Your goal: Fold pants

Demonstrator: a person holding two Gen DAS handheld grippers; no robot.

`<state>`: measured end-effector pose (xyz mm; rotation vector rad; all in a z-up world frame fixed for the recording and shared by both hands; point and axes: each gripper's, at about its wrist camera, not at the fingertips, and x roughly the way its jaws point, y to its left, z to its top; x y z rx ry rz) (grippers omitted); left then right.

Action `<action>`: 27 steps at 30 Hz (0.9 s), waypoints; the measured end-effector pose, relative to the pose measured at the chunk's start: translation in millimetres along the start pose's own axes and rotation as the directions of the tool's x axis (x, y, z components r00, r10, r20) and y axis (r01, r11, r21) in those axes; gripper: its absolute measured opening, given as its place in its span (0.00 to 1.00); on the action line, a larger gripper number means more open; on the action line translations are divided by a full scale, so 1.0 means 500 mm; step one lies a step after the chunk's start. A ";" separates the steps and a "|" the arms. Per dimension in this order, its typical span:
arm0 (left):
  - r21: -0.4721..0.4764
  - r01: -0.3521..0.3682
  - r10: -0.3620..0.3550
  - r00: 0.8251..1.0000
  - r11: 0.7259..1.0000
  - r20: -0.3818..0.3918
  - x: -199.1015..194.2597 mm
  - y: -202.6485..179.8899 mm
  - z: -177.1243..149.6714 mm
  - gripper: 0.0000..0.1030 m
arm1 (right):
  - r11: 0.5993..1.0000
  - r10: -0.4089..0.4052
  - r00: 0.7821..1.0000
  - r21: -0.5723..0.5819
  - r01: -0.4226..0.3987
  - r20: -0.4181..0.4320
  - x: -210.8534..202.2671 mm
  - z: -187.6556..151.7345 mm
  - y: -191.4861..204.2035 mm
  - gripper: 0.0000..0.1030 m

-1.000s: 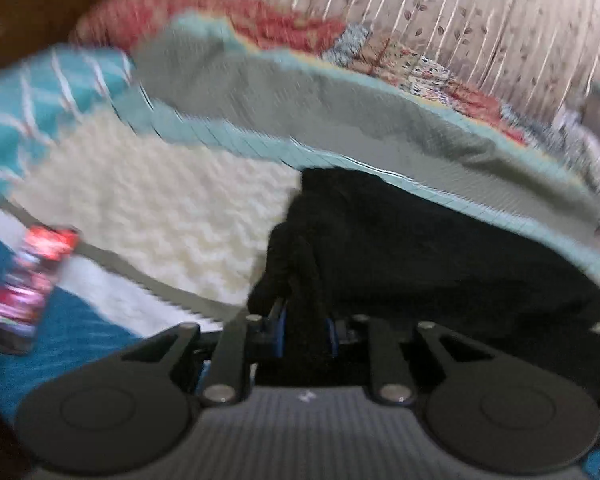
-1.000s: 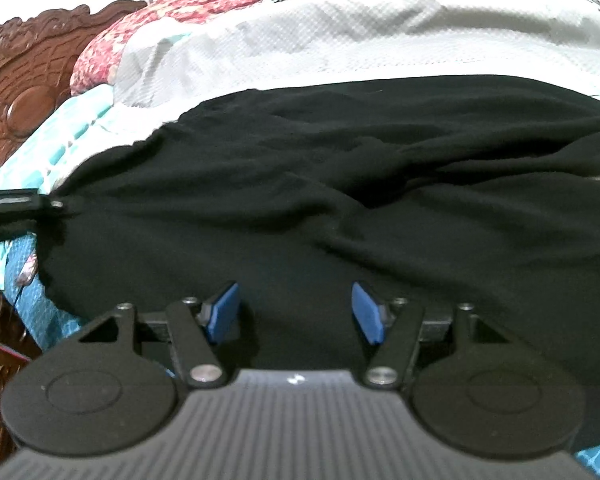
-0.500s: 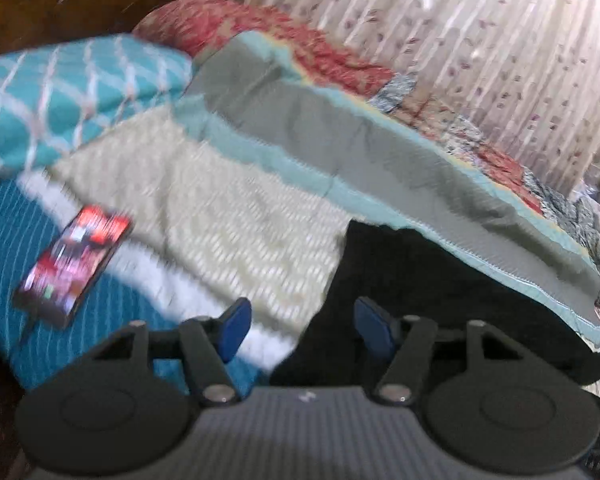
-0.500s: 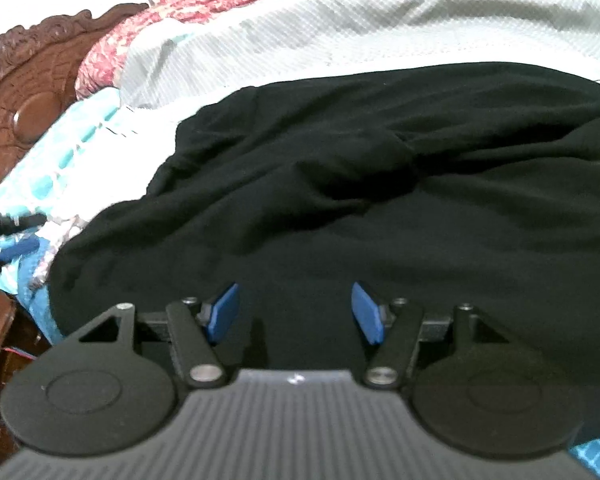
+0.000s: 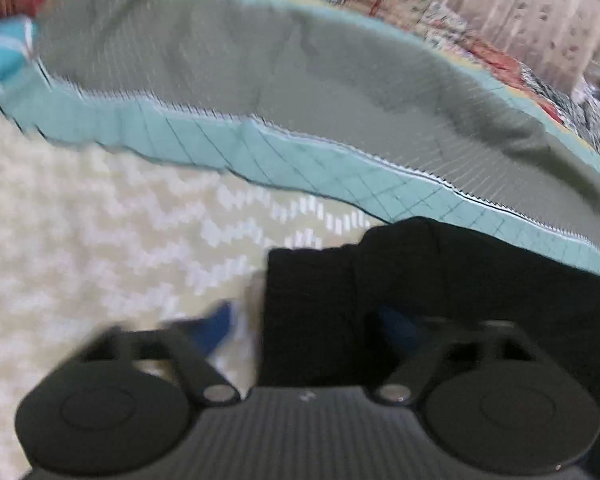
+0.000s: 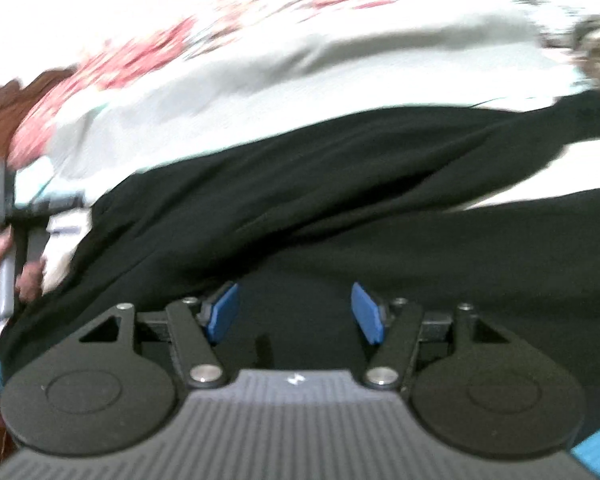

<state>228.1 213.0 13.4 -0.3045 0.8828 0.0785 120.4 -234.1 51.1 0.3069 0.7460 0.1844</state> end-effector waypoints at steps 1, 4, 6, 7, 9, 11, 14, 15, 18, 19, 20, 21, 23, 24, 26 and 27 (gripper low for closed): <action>0.003 -0.028 0.028 0.999 1.000 0.026 0.007 -0.006 0.000 0.46 | 0.999 -0.041 0.999 0.016 0.041 0.022 -0.003 0.018 -0.032 0.63; 0.004 -0.119 0.118 0.985 0.993 0.126 -0.014 -0.011 0.018 0.21 | 0.980 -0.196 0.976 0.053 0.192 0.097 -0.008 0.083 -0.135 0.63; -0.118 -0.128 0.146 0.978 0.985 0.152 -0.034 0.038 0.046 0.22 | 0.957 -0.280 0.952 0.111 0.267 0.126 -0.006 0.133 -0.213 0.63; -0.165 -0.132 0.155 0.979 0.977 0.132 -0.031 0.055 0.053 0.22 | 0.943 -0.319 0.938 0.145 0.300 0.135 -0.001 0.158 -0.248 0.63; -0.169 -0.156 0.172 0.981 0.973 0.088 -0.015 0.055 0.057 0.23 | 0.911 -0.395 0.906 0.188 0.366 0.151 0.012 0.208 -0.304 0.63; -0.079 -0.210 0.217 0.972 0.974 0.089 0.001 0.019 0.047 0.25 | 0.892 -0.429 0.889 0.229 0.390 0.160 0.039 0.259 -0.341 0.63; 0.002 -0.279 0.277 0.956 0.960 0.095 0.015 -0.020 0.027 0.27 | 0.869 -0.444 0.890 0.294 0.398 0.106 0.105 0.340 -0.378 0.63; -0.004 -0.286 0.285 0.954 0.958 0.092 0.017 -0.019 0.030 0.29 | 0.858 -0.462 0.883 0.293 0.421 0.082 0.128 0.360 -0.381 0.63; -0.043 -0.274 0.277 0.958 0.961 0.074 0.023 -0.009 0.034 0.33 | 0.814 -0.518 0.854 0.280 0.509 -0.045 0.222 0.408 -0.397 0.63; -0.054 -0.268 0.271 0.960 0.962 0.069 0.023 0.000 0.037 0.34 | 0.795 -0.537 0.837 0.271 0.543 -0.102 0.256 0.418 -0.408 0.63; -0.065 -0.263 0.267 0.962 0.963 0.064 0.020 0.011 0.042 0.36 | 0.775 -0.557 0.816 0.257 0.577 -0.152 0.285 0.421 -0.417 0.63; -0.074 -0.258 0.262 0.963 0.963 0.059 0.021 0.017 0.042 0.37 | 0.757 -0.577 0.793 0.235 0.609 -0.196 0.310 0.417 -0.428 0.63; -0.078 -0.252 0.256 0.965 0.965 0.053 0.020 0.022 0.048 0.37 | 0.748 -0.595 0.769 0.189 0.636 -0.235 0.345 0.396 -0.433 0.51; -0.079 -0.248 0.252 0.966 0.965 0.050 0.021 0.025 0.051 0.36 | 0.743 -0.610 0.761 0.175 0.646 -0.221 0.348 0.395 -0.427 0.49; -0.095 -0.234 0.239 0.970 0.968 0.045 0.014 0.026 0.057 0.31 | 0.759 -0.607 0.775 0.161 0.631 -0.176 0.332 0.399 -0.408 0.25; -0.115 -0.215 0.222 0.974 0.970 0.052 0.005 0.030 0.063 0.28 | 0.786 -0.579 0.807 0.184 0.591 -0.120 0.308 0.408 -0.400 0.14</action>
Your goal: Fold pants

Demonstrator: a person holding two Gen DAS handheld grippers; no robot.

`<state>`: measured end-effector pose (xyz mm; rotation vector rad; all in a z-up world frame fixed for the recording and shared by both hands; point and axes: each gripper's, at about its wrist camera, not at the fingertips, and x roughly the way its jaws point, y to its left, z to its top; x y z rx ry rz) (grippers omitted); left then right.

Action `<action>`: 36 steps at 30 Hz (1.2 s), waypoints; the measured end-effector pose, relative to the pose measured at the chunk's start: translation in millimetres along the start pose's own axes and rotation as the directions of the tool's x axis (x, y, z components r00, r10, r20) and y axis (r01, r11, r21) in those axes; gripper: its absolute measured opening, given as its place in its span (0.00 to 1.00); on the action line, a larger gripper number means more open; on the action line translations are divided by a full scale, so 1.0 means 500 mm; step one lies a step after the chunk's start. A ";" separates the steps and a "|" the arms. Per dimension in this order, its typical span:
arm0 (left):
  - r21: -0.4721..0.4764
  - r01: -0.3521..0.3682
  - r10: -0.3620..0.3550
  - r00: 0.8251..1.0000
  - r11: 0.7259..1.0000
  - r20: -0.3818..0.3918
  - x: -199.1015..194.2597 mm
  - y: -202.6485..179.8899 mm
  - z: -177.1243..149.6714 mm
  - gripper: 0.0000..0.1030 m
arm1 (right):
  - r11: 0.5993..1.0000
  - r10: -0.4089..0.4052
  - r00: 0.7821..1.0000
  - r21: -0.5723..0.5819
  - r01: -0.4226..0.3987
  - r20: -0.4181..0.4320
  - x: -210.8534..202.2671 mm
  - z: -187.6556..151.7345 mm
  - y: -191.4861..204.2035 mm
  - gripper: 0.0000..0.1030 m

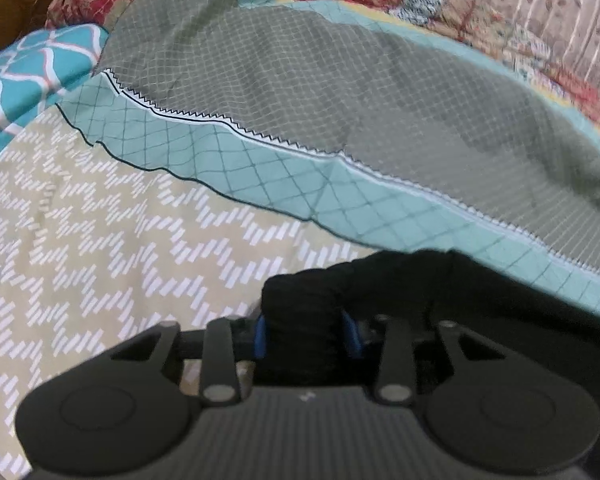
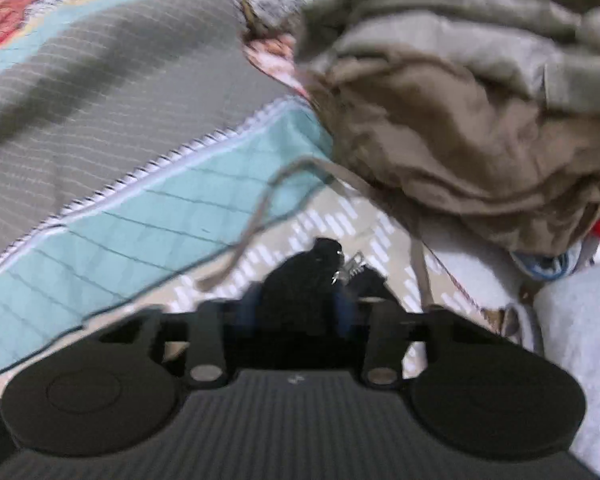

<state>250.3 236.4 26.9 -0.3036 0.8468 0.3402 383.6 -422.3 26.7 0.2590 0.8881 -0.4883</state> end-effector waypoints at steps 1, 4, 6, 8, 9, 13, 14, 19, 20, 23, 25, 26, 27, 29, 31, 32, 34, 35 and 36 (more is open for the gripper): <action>-0.026 0.027 -0.026 1.000 0.999 0.016 -0.012 0.007 0.008 0.27 | 0.996 0.079 0.995 0.031 -0.082 0.068 -0.038 0.010 -0.014 0.13; -0.094 0.095 -0.090 0.995 0.991 0.052 -0.045 0.028 0.025 0.27 | 0.948 0.256 0.922 0.111 -0.298 0.291 -0.157 0.027 -0.079 0.13; -0.110 0.105 -0.099 0.994 0.988 0.054 -0.050 0.035 0.025 0.27 | 0.923 0.296 0.875 0.123 -0.365 0.383 -0.210 0.015 -0.129 0.13; -0.099 0.087 -0.083 0.996 0.991 0.044 -0.042 0.035 0.016 0.27 | 0.922 0.286 0.869 0.132 -0.365 0.403 -0.222 -0.016 -0.175 0.16; -0.096 0.075 -0.072 0.997 0.993 0.036 -0.036 0.035 0.012 0.27 | 0.932 0.266 0.881 0.130 -0.339 0.392 -0.213 -0.034 -0.190 0.18; -0.135 0.076 -0.077 0.997 0.988 -0.001 -0.012 0.040 0.000 0.28 | 0.995 -0.001 0.972 0.094 -0.021 0.234 -0.128 -0.128 -0.243 0.47; -0.137 0.077 -0.078 0.997 0.988 -0.003 -0.011 0.039 -0.001 0.28 | 0.996 -0.060 0.977 0.082 0.044 0.204 -0.118 -0.149 -0.256 0.47; -0.117 0.062 -0.064 0.998 0.991 -0.010 -0.006 0.033 0.001 0.31 | 0.993 -0.005 0.971 0.116 -0.024 0.239 -0.140 -0.155 -0.308 0.47; -0.119 0.060 -0.062 0.998 0.991 -0.011 -0.005 0.032 0.001 0.31 | 0.993 0.023 0.968 0.103 -0.050 0.251 -0.144 -0.140 -0.295 0.47; -0.126 0.055 -0.057 0.998 0.991 -0.014 -0.003 0.031 0.000 0.32 | 0.993 0.075 0.971 0.068 -0.093 0.226 -0.127 -0.098 -0.258 0.53; -0.121 0.051 -0.053 0.998 0.991 -0.015 0.000 0.030 0.000 0.32 | 0.995 0.073 0.988 0.051 -0.081 0.138 -0.073 -0.074 -0.233 0.63; -0.121 0.049 -0.052 0.999 0.991 -0.016 -0.001 0.029 0.000 0.32 | 0.997 0.062 0.994 0.042 -0.065 0.087 -0.044 -0.066 -0.223 0.65; -0.118 0.050 -0.052 0.999 0.992 -0.015 -0.002 0.029 0.001 0.32 | 0.999 0.039 0.999 0.036 -0.039 0.014 -0.002 -0.064 -0.219 0.65; -0.114 0.057 -0.058 0.998 0.992 -0.007 -0.008 0.031 0.006 0.29 | 0.997 0.055 0.994 0.059 -0.049 -0.094 0.047 -0.077 -0.221 0.46; -0.124 0.077 -0.075 0.997 0.989 0.024 -0.026 0.038 0.014 0.27 | 0.991 0.119 0.993 0.065 -0.117 -0.026 0.030 -0.075 -0.212 0.26; -0.134 0.089 -0.084 0.996 0.987 0.043 -0.037 0.042 0.019 0.26 | 0.991 0.125 0.991 0.036 -0.127 0.045 0.005 -0.072 -0.200 0.24; -0.177 0.120 -0.106 0.991 0.977 0.087 -0.058 0.056 0.027 0.26 | 0.983 0.175 0.959 0.018 -0.183 0.221 -0.049 -0.057 -0.189 0.22; -0.199 0.129 -0.109 0.988 0.972 0.105 -0.062 0.061 0.029 0.26 | 0.975 0.196 0.940 0.051 -0.218 0.280 -0.061 -0.044 -0.194 0.22; -0.214 0.129 -0.107 0.988 0.968 0.113 -0.060 0.062 0.030 0.26 | 0.967 0.198 0.928 0.089 -0.237 0.316 -0.054 -0.022 -0.195 0.22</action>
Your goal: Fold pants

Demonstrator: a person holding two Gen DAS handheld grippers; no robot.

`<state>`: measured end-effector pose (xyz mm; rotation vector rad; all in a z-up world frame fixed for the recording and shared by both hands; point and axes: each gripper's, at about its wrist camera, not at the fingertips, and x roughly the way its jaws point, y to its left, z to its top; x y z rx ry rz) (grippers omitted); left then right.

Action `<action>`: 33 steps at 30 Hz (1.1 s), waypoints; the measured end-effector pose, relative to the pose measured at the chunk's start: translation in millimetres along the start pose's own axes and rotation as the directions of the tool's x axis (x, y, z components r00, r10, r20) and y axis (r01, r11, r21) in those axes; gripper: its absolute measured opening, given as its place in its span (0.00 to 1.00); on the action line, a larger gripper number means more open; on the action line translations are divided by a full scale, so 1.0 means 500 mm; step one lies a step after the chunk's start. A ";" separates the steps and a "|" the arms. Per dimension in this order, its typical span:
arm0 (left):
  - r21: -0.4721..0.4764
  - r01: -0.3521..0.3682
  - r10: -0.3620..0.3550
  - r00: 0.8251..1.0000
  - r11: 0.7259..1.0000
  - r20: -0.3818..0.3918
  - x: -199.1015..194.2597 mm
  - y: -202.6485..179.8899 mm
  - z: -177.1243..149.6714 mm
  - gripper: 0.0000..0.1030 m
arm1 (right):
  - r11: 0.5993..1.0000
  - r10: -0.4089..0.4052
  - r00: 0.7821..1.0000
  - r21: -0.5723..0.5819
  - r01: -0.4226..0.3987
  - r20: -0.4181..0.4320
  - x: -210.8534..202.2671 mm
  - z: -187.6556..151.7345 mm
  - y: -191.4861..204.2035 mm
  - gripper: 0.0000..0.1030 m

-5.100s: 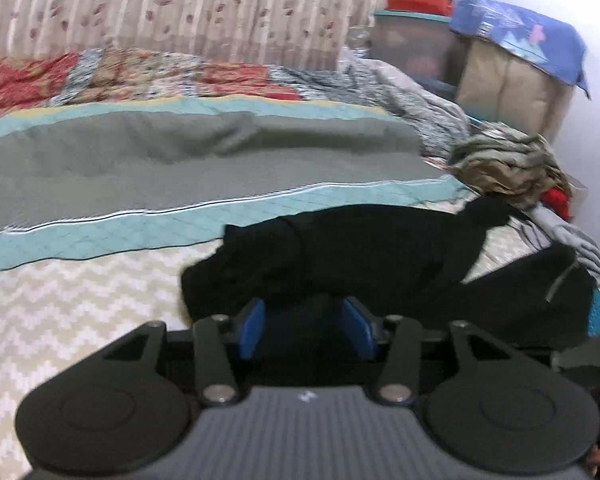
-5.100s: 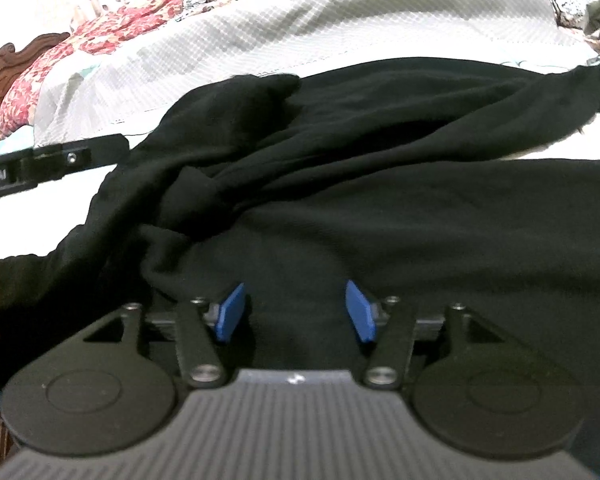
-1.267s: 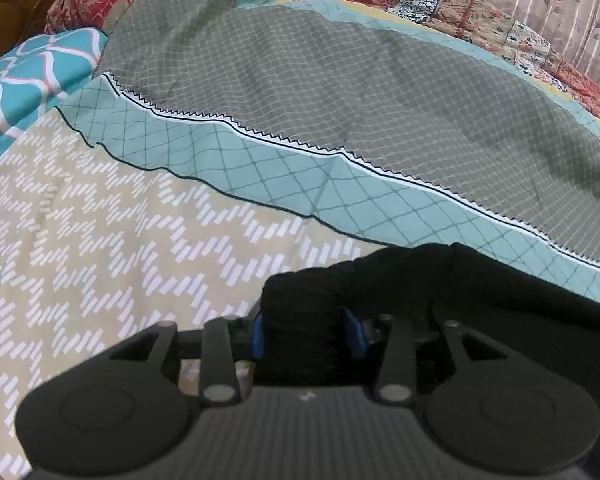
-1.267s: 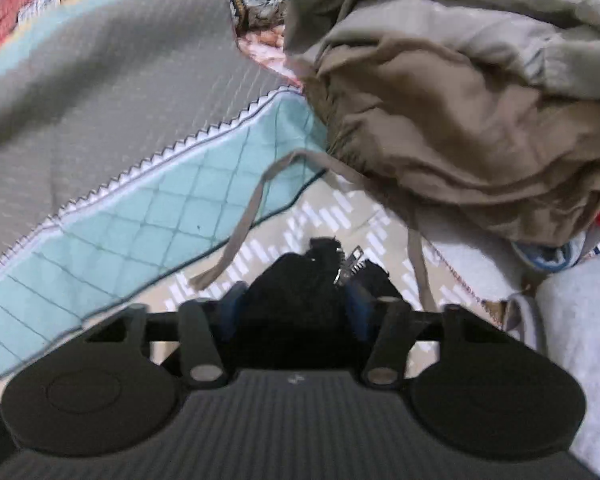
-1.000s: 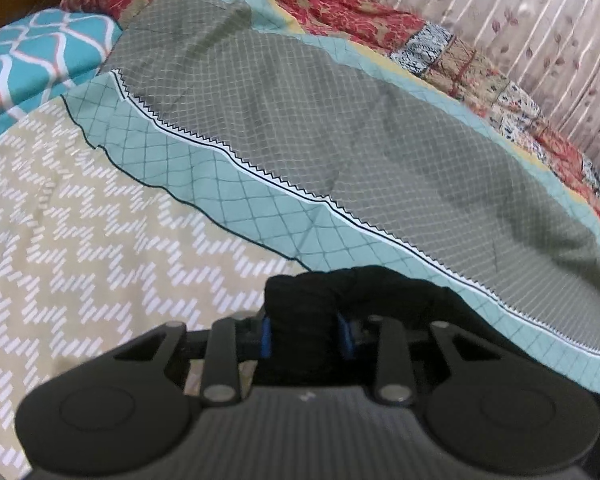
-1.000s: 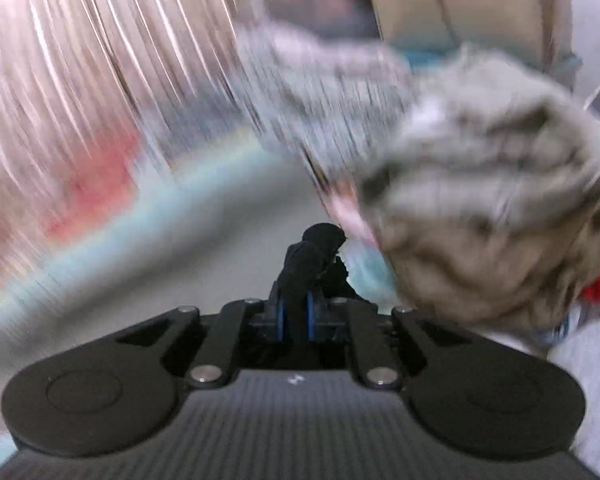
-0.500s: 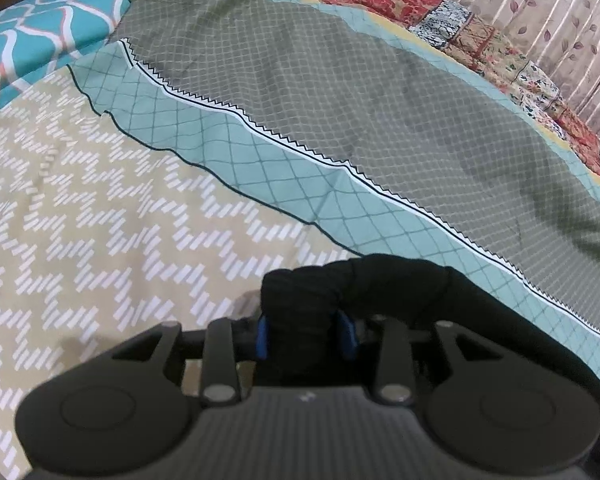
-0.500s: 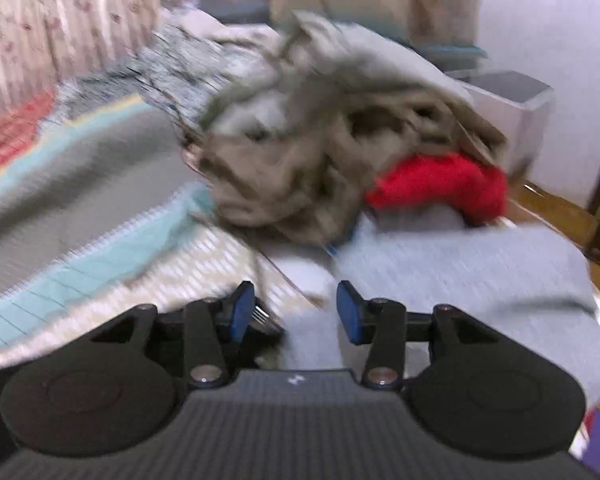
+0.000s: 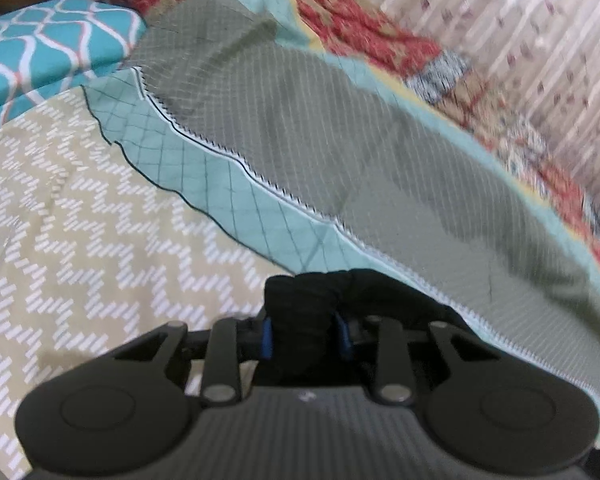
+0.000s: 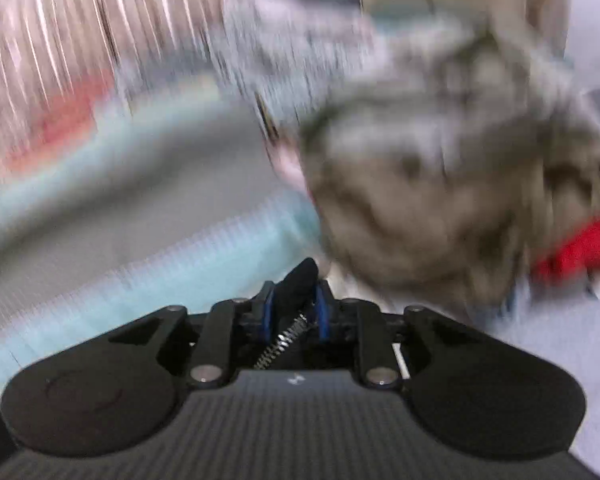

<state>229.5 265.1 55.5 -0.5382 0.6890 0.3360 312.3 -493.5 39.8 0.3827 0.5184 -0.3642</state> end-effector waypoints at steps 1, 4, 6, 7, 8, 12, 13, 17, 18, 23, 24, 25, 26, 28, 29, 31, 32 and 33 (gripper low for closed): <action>-0.010 -0.008 0.008 1.000 1.000 -0.003 0.009 -0.001 -0.002 0.26 | 1.000 -0.012 1.000 0.027 0.011 0.021 0.013 0.012 0.003 0.22; 0.001 -0.079 0.079 0.995 0.997 -0.065 0.066 -0.017 -0.021 0.32 | 0.995 -0.099 0.995 -0.002 0.099 -0.013 0.085 0.016 0.024 0.53; 0.014 -0.120 0.120 0.988 0.993 -0.101 0.094 -0.020 -0.037 0.39 | 0.983 -0.180 0.981 -0.062 0.175 -0.069 0.108 0.006 0.023 0.54; 0.010 -0.115 0.115 0.989 0.993 -0.095 0.091 -0.018 -0.041 0.40 | 0.985 -0.170 0.984 -0.040 0.168 -0.057 0.100 0.000 0.011 0.54; 0.019 -0.103 0.104 0.991 0.995 -0.088 0.082 -0.020 -0.042 0.49 | 0.991 -0.132 0.990 0.002 0.132 -0.040 0.089 -0.005 -0.006 0.55; 0.036 -0.066 0.069 0.994 0.997 -0.089 0.036 -0.008 -0.044 0.55 | 0.989 -0.047 0.998 0.137 0.052 -0.036 0.037 -0.034 -0.082 0.56; 0.027 -0.061 0.063 0.994 0.998 -0.084 0.021 -0.003 -0.045 0.56 | 0.987 -0.027 0.999 0.157 0.033 -0.043 0.028 -0.045 -0.087 0.56; -0.012 -0.063 0.062 0.997 0.998 -0.039 -0.052 0.025 -0.059 0.58 | 0.977 0.026 0.994 0.211 -0.003 -0.109 0.026 -0.092 -0.089 0.56; -0.023 -0.063 0.062 0.998 0.998 -0.032 -0.067 0.031 -0.060 0.58 | 0.978 0.020 0.992 0.207 0.006 -0.123 0.022 -0.101 -0.070 0.56; -0.042 -0.021 0.021 1.000 0.999 -0.011 -0.139 0.049 -0.071 0.57 | 0.981 -0.009 0.979 0.189 0.049 -0.204 0.018 -0.124 -0.037 0.15; -0.038 -0.017 0.016 1.000 0.999 -0.015 -0.145 0.047 -0.071 0.57 | 0.983 -0.033 0.984 0.172 0.064 -0.177 0.003 -0.115 -0.027 0.14; -0.032 -0.017 0.016 1.000 0.999 -0.018 -0.149 0.043 -0.071 0.57 | 0.984 -0.070 0.989 0.152 0.090 -0.130 -0.016 -0.107 -0.022 0.14; -0.022 -0.016 0.015 1.000 1.000 -0.020 -0.152 0.039 -0.071 0.57 | 0.983 -0.121 0.988 0.128 0.133 -0.098 -0.025 -0.101 -0.020 0.13; 0.003 -0.019 0.019 1.000 1.000 -0.021 -0.156 0.032 -0.077 0.58 | 0.960 -0.236 0.961 0.116 0.254 -0.144 -0.009 -0.102 -0.035 0.14; 0.014 -0.030 0.030 0.999 0.999 -0.025 -0.156 0.029 -0.079 0.58 | 0.956 -0.244 0.950 0.115 0.269 -0.197 0.006 -0.110 -0.042 0.14; 0.023 -0.041 0.042 0.998 0.999 -0.046 -0.157 0.029 -0.085 0.58 | 0.958 -0.273 0.943 0.040 0.285 -0.189 0.002 -0.113 -0.025 0.19; 0.026 -0.034 0.035 0.998 0.999 -0.054 -0.162 0.033 -0.088 0.58 | 0.954 -0.293 0.939 0.004 0.299 -0.183 -0.014 -0.112 -0.015 0.37; 0.033 -0.028 0.030 0.998 0.999 -0.058 -0.170 0.040 -0.091 0.58 | 0.954 -0.296 0.941 -0.009 0.299 -0.161 -0.031 -0.106 0.000 0.45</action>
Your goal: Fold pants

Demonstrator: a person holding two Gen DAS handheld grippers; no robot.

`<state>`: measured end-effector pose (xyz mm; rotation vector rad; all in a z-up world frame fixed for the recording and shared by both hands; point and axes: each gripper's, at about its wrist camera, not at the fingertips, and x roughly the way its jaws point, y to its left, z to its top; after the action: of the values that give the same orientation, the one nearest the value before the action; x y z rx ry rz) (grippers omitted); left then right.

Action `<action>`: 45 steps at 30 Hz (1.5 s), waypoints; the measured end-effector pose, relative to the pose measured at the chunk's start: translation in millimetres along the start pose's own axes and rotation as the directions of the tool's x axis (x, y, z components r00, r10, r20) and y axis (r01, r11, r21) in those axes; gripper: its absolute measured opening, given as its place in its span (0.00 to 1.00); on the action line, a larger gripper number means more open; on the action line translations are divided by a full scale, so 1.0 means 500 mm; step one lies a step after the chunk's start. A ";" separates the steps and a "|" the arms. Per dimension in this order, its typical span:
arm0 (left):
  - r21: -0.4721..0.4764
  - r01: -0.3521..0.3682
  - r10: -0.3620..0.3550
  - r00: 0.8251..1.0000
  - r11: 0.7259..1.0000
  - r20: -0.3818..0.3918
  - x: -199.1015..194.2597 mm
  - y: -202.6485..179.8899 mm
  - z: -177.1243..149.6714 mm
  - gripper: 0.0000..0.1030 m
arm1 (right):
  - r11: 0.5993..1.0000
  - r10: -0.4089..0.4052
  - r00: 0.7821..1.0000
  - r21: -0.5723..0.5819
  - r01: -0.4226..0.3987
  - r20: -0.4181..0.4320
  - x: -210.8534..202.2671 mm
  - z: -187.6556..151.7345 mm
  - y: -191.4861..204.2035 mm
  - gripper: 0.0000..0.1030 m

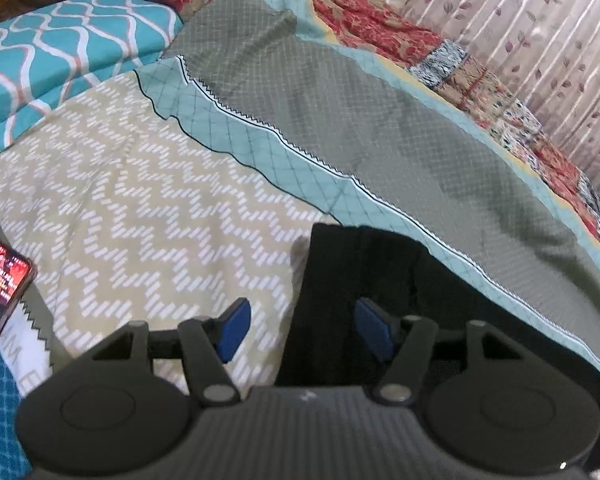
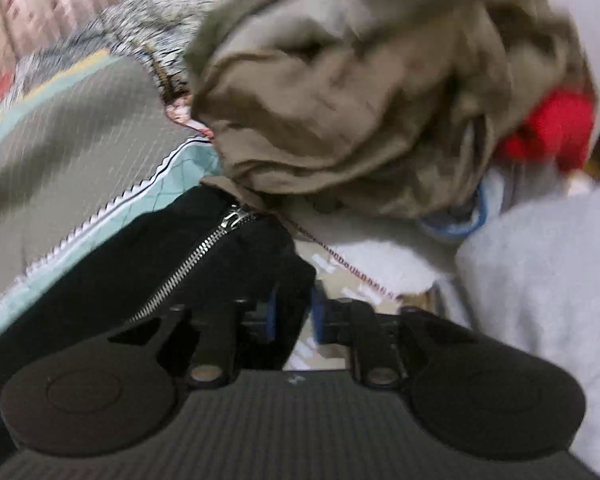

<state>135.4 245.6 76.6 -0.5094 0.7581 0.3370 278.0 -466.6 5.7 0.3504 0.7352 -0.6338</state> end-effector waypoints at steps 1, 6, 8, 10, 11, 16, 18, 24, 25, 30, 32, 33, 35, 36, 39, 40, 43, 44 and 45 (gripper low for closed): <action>0.008 0.002 -0.002 1.000 1.000 -0.004 -0.009 0.005 -0.003 0.58 | 1.000 0.029 0.999 0.004 -0.030 0.038 -0.031 -0.002 -0.006 0.51; 0.032 0.041 -0.040 0.999 0.999 -0.037 -0.079 0.051 -0.035 0.69 | 0.959 0.282 0.957 -0.035 -0.280 0.070 -0.194 -0.066 -0.011 0.51; 0.045 0.057 -0.054 0.997 0.997 -0.050 -0.108 0.068 -0.060 0.76 | 0.929 0.364 0.929 -0.101 -0.357 0.068 -0.256 -0.124 -0.005 0.51; 0.053 0.076 -0.072 0.995 0.996 -0.073 -0.130 0.084 -0.087 0.77 | 0.905 0.414 0.907 -0.139 -0.401 0.077 -0.311 -0.184 -0.021 0.51; 0.055 0.094 -0.088 0.992 0.994 -0.092 -0.140 0.092 -0.102 0.78 | 0.900 0.427 0.901 -0.133 -0.415 0.077 -0.331 -0.210 -0.035 0.51; 0.020 0.183 -0.177 0.972 0.983 -0.156 -0.176 0.120 -0.155 0.87 | 0.922 0.385 0.921 0.015 -0.387 0.066 -0.360 -0.280 -0.164 0.51; -0.032 0.229 -0.231 0.959 0.973 -0.167 -0.187 0.138 -0.169 0.94 | 0.924 0.364 0.929 0.102 -0.369 0.066 -0.363 -0.296 -0.218 0.51; -0.290 0.319 -0.385 0.899 0.902 -0.209 -0.163 0.190 -0.230 0.94 | 0.879 0.357 0.933 0.320 -0.353 0.047 -0.361 -0.354 -0.328 0.50; -0.334 0.330 -0.411 0.888 0.883 -0.209 -0.154 0.195 -0.241 0.94 | 0.870 0.362 0.931 0.344 -0.354 0.043 -0.362 -0.361 -0.338 0.50; -0.536 0.339 -0.504 0.842 0.773 -0.194 -0.085 0.196 -0.266 0.94 | 0.819 0.407 0.913 0.431 -0.378 0.027 -0.341 -0.381 -0.358 0.50; -0.555 0.354 -0.519 0.838 0.753 -0.170 -0.071 0.180 -0.253 0.94 | 0.806 0.419 0.908 0.450 -0.383 0.023 -0.341 -0.389 -0.360 0.50; -0.551 0.363 -0.519 0.841 0.751 -0.153 -0.070 0.174 -0.243 0.94 | 0.803 0.424 0.905 0.452 -0.388 0.024 -0.340 -0.389 -0.358 0.50; -0.537 0.377 -0.513 0.849 0.755 -0.125 -0.070 0.164 -0.224 0.93 | 0.798 0.439 0.898 0.448 -0.404 0.028 -0.339 -0.383 -0.354 0.50; -0.529 0.374 -0.503 0.856 0.762 -0.119 -0.069 0.162 -0.216 0.86 | 0.796 0.446 0.895 0.444 -0.412 0.032 -0.335 -0.379 -0.355 0.50; -0.491 0.308 -0.430 0.889 0.815 -0.157 -0.057 0.150 -0.204 0.21 | 0.804 0.440 0.897 0.428 -0.413 0.039 -0.328 -0.368 -0.350 0.50; -0.479 0.279 -0.402 0.899 0.832 -0.174 -0.057 0.150 -0.205 0.12 | 0.807 0.433 0.901 0.427 -0.407 0.041 -0.324 -0.365 -0.349 0.50; -0.456 0.241 -0.341 0.928 0.856 -0.150 -0.094 0.162 -0.212 0.07 | 0.817 0.395 0.918 0.438 -0.374 0.046 -0.291 -0.353 -0.356 0.50; -0.434 0.231 -0.314 0.940 0.871 -0.130 -0.118 0.165 -0.210 0.07 | 0.814 0.394 0.918 0.445 -0.373 0.050 -0.282 -0.348 -0.358 0.50; -0.409 0.222 -0.287 0.952 0.885 -0.104 -0.148 0.169 -0.208 0.07 | 0.809 0.397 0.916 0.451 -0.377 0.055 -0.273 -0.342 -0.360 0.50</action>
<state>-13.3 250.3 39.4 -1.0195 0.7710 0.2006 -2.9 -461.1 -30.4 0.9283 0.5232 -0.4001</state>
